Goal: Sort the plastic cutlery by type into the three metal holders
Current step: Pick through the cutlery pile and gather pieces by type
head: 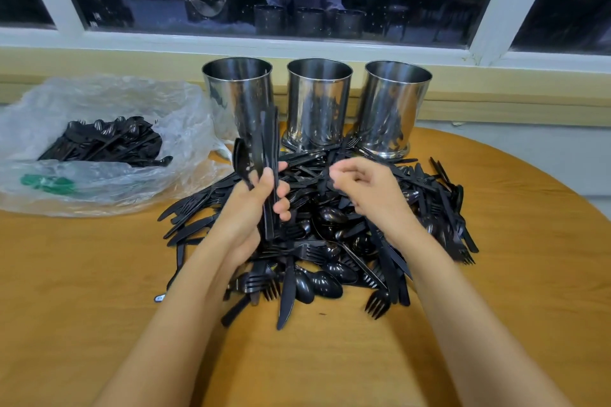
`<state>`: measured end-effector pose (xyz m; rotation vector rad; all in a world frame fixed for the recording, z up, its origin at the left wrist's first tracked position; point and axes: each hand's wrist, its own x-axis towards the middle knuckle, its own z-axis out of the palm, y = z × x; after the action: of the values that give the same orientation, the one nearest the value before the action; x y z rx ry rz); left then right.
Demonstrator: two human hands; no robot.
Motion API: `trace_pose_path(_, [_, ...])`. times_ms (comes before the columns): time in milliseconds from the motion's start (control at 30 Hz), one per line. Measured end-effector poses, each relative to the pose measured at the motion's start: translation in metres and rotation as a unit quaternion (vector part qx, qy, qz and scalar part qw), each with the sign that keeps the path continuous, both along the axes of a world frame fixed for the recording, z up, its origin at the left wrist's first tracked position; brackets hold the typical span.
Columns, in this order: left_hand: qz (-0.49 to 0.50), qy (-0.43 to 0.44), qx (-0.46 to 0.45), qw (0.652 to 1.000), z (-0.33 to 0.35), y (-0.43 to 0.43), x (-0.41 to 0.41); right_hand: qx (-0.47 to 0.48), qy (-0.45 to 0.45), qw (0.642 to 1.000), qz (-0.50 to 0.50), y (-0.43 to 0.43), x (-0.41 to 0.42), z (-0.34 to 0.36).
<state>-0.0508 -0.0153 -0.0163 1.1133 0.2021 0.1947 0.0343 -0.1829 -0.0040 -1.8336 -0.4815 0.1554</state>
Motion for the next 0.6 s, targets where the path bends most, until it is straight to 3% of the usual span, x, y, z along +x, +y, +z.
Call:
trace_pose_path(233, [0.004,-0.005,-0.061,0.998,-0.009,0.005,0.000,-0.106,-0.097,0.989,-0.014,-0.007,-0.013,-0.037])
trace_pose_path(333, [0.022,-0.002,-0.064,0.998,-0.010,0.009,-0.005,-0.187,-0.158,0.969,-0.027,-0.004,-0.016,-0.042])
trace_pose_path(433, [0.048,0.008,-0.054,0.997,-0.012,0.013,-0.007,-0.268,-0.155,0.951,-0.007,-0.006,-0.014,-0.042])
trace_pose_path(600, [0.037,0.012,-0.056,0.998,-0.012,0.010,-0.008,-0.289,-0.223,0.931,-0.011,-0.004,-0.015,-0.041])
